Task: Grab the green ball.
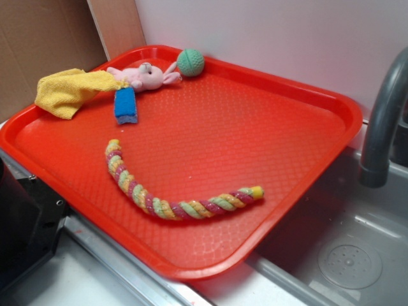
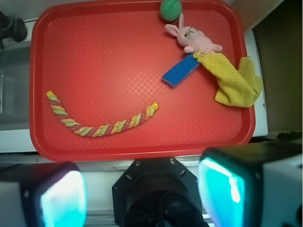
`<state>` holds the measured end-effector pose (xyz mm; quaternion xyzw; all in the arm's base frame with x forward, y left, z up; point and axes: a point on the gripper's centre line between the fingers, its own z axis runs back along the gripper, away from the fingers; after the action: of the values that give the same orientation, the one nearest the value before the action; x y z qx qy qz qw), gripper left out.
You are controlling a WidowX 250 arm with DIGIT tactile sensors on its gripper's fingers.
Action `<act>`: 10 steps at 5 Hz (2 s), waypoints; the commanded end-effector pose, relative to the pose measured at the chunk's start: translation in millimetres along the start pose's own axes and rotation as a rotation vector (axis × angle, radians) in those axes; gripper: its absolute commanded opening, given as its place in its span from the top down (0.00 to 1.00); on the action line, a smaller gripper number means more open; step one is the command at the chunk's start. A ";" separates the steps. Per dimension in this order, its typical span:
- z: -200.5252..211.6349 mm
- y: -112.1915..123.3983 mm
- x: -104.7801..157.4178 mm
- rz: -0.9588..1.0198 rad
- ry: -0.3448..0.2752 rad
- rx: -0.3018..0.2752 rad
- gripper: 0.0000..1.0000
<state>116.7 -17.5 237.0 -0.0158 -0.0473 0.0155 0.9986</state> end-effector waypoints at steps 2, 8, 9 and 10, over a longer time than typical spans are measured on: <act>-22.5 33.3 30.5 0.025 -0.008 0.017 0.00; -75.5 83.3 96.9 -0.035 -0.119 -0.007 0.00; -107.1 99.2 136.2 -0.035 -0.157 -0.013 0.00; -148.3 109.0 167.6 -0.023 -0.124 -0.026 0.00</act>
<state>284.5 90.4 84.6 -0.0348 -0.0808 0.0051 0.9961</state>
